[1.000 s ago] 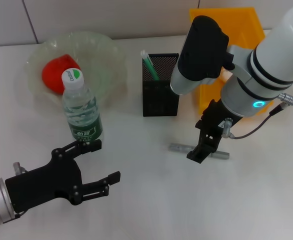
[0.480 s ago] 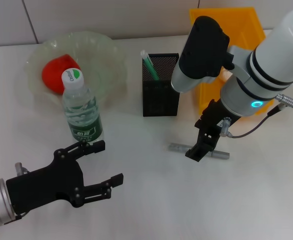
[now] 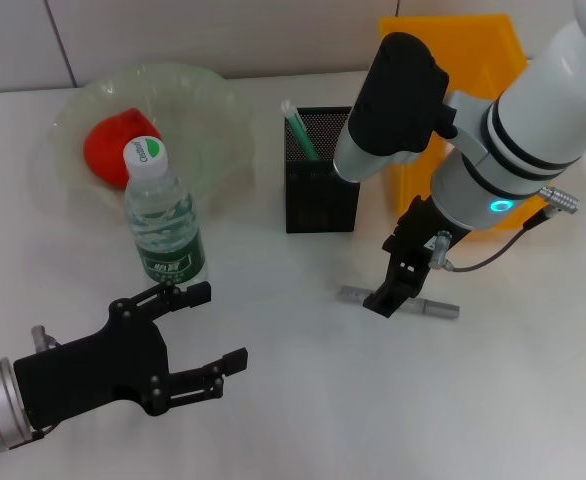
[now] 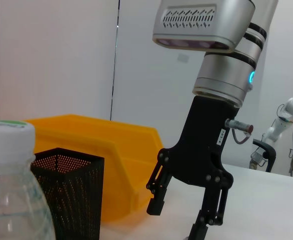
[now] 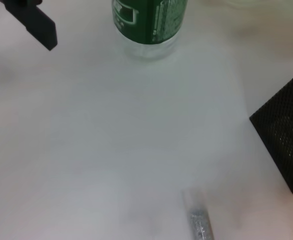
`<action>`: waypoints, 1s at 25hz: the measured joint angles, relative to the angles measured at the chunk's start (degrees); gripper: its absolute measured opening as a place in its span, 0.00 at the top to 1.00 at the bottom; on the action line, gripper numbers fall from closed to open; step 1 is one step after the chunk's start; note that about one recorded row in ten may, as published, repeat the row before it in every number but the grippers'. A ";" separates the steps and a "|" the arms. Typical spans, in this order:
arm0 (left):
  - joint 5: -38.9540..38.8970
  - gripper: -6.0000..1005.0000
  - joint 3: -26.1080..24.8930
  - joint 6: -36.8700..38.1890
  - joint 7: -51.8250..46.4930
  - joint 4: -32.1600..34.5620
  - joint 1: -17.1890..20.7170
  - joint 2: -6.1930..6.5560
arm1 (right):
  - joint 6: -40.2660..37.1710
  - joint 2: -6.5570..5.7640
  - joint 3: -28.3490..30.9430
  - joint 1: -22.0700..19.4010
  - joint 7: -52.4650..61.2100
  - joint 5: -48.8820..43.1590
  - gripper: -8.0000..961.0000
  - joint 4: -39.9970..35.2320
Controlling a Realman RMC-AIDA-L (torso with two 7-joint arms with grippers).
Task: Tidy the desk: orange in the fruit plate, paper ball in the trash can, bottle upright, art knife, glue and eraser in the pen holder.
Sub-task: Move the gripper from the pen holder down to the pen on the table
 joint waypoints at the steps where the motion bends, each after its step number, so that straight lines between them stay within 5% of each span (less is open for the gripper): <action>1: 0.00 0.14 0.00 -0.01 0.00 0.00 0.00 0.00 | 0.15 0.00 -0.13 0.05 0.00 0.00 0.17 0.03; 11: 0.04 0.14 -0.07 -0.12 0.00 0.00 0.01 -0.17 | 0.87 0.09 -0.40 2.71 -3.85 0.20 0.19 4.95; 16: 0.04 0.14 -0.11 -0.12 0.00 0.00 -0.05 -0.24 | 1.46 0.12 -0.45 3.41 -4.63 0.81 0.37 6.05; 25: 0.04 0.14 -0.30 -0.12 0.05 0.00 -0.09 -0.19 | 2.60 0.16 -2.01 3.77 -5.10 0.90 0.43 7.07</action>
